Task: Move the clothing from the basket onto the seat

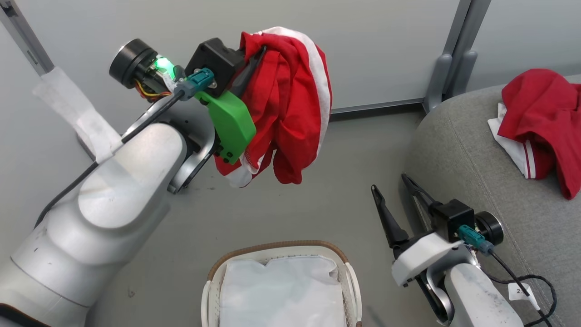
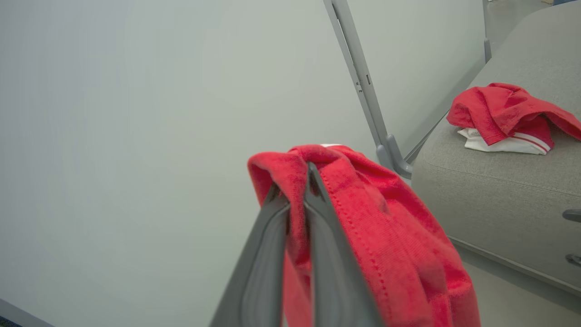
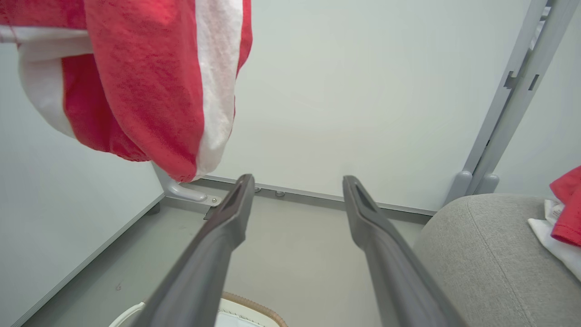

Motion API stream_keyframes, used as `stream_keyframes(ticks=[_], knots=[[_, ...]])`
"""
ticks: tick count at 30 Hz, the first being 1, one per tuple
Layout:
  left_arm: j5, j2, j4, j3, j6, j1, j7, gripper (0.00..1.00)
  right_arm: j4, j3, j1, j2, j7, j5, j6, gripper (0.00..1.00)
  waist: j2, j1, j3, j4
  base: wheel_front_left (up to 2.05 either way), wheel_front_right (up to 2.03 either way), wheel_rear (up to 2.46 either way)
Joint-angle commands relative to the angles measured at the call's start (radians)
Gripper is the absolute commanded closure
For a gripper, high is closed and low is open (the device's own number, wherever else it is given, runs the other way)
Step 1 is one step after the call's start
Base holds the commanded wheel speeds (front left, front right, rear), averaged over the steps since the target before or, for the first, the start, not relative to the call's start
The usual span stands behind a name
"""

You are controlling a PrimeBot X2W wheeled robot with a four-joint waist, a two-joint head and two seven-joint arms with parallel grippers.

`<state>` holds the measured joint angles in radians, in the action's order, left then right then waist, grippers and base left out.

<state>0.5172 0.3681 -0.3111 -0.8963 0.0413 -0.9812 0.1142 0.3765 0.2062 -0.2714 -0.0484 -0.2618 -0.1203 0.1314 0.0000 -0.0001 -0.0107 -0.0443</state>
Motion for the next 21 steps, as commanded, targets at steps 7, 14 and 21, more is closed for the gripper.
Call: stream_keyframes(ticks=[7, 14, 21], knots=[[0.011, -0.055, -0.032, -0.01, 0.009, -0.06, 0.026, 1.0, -0.018, 0.116, -0.059, -0.004, -0.005, -0.062, -0.001, 0.0, 0.0, 0.0001, 0.022, 0.012, 0.0, 0.0, 0.0], [0.02, -0.111, -0.049, -0.035, 0.018, -0.081, 0.044, 1.0, 0.008, 0.189, -0.125, -0.004, -0.005, -0.096, -0.001, 0.0, 0.0, 0.0001, 0.04, 0.038, 0.0, 0.0, 0.0], [0.035, -0.167, -0.054, -0.056, 0.028, -0.093, 0.048, 1.0, 0.04, 0.196, -0.179, -0.004, -0.005, -0.082, -0.001, 0.0, 0.0, 0.0001, 0.056, 0.065, 0.0, 0.0, 0.0]])
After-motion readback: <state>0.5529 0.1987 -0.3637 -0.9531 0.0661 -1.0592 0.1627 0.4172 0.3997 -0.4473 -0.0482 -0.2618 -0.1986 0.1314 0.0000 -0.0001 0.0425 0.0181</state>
